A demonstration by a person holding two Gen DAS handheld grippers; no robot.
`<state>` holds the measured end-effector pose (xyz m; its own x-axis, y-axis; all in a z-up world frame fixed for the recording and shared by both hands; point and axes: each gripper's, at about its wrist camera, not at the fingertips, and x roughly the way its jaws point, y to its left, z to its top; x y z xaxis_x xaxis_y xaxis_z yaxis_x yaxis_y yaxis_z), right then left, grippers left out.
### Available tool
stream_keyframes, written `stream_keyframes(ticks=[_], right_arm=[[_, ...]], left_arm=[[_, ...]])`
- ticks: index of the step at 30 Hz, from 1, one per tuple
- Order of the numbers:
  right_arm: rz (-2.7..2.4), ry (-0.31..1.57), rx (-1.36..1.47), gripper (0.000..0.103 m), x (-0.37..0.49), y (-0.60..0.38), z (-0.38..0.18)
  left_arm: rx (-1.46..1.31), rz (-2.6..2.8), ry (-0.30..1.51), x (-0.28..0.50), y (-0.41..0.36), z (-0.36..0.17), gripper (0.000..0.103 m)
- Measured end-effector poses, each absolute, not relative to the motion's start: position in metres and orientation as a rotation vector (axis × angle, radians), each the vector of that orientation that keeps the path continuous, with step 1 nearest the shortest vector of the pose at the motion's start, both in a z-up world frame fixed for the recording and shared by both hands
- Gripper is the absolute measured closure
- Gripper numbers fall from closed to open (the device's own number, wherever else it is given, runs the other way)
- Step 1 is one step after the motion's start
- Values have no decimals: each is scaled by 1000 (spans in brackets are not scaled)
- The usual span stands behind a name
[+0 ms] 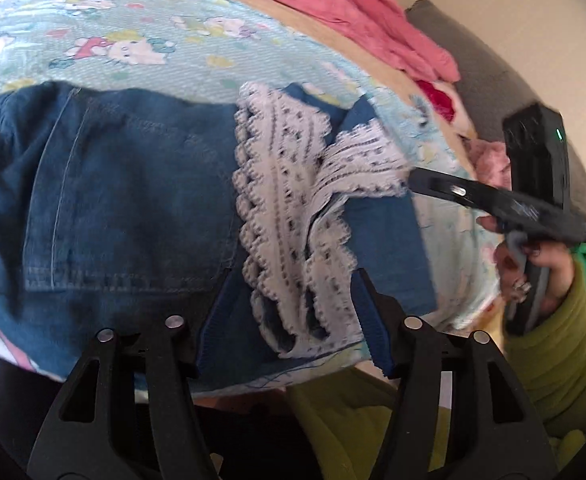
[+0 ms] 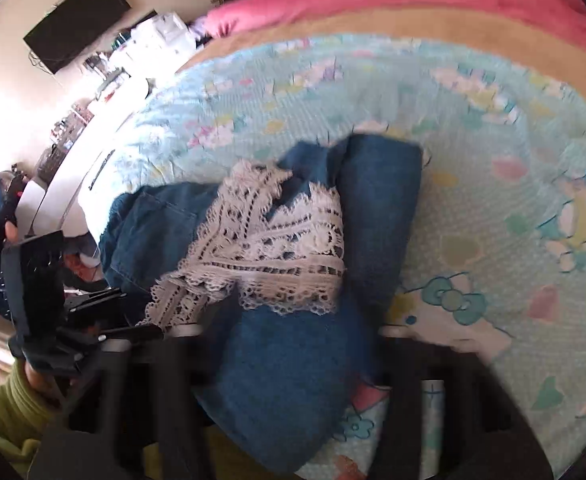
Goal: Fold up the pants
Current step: 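Fold the lace-trimmed leg over onto the other leg with the right gripper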
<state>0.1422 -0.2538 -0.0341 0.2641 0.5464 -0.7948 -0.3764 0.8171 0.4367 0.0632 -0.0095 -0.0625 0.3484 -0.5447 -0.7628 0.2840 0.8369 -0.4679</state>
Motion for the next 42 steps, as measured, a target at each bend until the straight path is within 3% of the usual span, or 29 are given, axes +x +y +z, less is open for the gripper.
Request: stream_keyframes(ticks=[2, 8, 10, 14, 16, 17, 25, 26, 27, 28, 31, 32, 33, 42], right_arm=[[663, 1133, 199, 85, 146, -247, -28], [741, 1020, 142, 84, 183, -195, 18], [729, 1020, 78, 69, 202, -178, 23], [744, 994, -60, 61, 223, -154, 29], [799, 1024, -145, 47, 230, -141, 23], [836, 1053, -180, 45, 233, -133, 15], [930, 1307, -256, 44, 262, -117, -60], [959, 1309, -236, 45, 262, -117, -63], [990, 1300, -218, 55, 260, -119, -63], [1028, 1299, -197, 74, 257, -120, -63], [1065, 1261, -183, 86, 247, -127, -57], [1068, 1250, -174, 87, 246, -130, -54], [1071, 1237, -154, 88, 244, -135, -49], [1152, 1101, -168, 90, 230, -113, -13]], left_arm=[[-249, -529, 1095, 60, -16, -64, 61], [-202, -513, 1101, 57, -21, -65, 62], [-210, -511, 1109, 56, -20, -64, 62], [-207, -513, 1117, 53, -19, -63, 62], [-211, -514, 1120, 55, -20, -65, 62], [-209, -515, 1121, 56, -20, -65, 62], [-213, -528, 1124, 52, -25, -65, 63], [-210, -528, 1124, 51, -26, -65, 63], [-211, -527, 1124, 52, -27, -66, 63], [-214, -526, 1125, 52, -28, -66, 63], [-233, -526, 1125, 54, -31, -68, 68], [-236, -525, 1125, 54, -31, -68, 79], [-241, -524, 1125, 55, -30, -69, 82], [-248, -522, 1113, 48, -27, -57, 85]])
